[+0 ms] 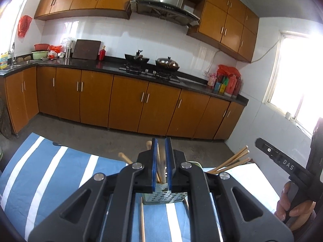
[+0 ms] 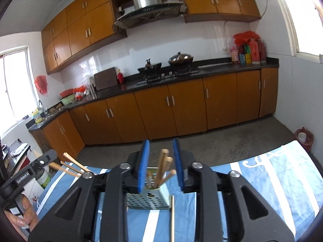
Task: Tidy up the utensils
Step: 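Lower the chopsticks into the green holder and open both grippers, then move both open grippers back down to the last chopsticks on the table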
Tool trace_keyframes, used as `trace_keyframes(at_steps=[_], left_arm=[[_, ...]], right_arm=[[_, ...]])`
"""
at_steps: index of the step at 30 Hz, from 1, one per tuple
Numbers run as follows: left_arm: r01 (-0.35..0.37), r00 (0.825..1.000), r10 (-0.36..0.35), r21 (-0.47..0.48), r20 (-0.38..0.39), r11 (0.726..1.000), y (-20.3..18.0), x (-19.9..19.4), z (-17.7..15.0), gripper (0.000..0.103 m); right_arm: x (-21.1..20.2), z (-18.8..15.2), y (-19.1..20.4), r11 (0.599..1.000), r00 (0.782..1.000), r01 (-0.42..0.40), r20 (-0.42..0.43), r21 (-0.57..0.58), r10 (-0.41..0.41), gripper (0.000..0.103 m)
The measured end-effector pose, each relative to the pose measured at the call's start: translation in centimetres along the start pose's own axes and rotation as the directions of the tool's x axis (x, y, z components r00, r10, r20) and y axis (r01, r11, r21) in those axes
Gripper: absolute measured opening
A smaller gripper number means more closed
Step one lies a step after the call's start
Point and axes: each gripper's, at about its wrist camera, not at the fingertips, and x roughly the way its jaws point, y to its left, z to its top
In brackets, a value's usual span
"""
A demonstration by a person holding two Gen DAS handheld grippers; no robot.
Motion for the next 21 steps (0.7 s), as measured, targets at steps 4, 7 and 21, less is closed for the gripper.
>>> trace_keyframes(at_steps=[4, 7, 21], left_arm=[[-0.011, 1.000, 0.011, -0.006, 0.016, 1.000, 1.1, -2.4, -0.8, 0.013], [-0.019, 1.000, 0.019, -0.034, 0.011, 0.999, 2.3, -3.6, -1.8, 0.013], [-0.128, 0.948, 0.146, 0.081, -0.282, 0.988, 5.1, 0.4, -13.9, 0.020]], right_arm=[[-1.8, -1.4, -2.3, 0.999, 0.999, 0.033, -0.010, 0.042, -0.033, 0.027], [-2.2, -3.2, -4.0, 0.996, 0.997, 0.059, -0.045, 0.064, -0.057, 0.027], [2.6, -18.6, -3.9, 0.997, 0.916, 0.055, -0.399, 0.056, -0.028, 0.027]])
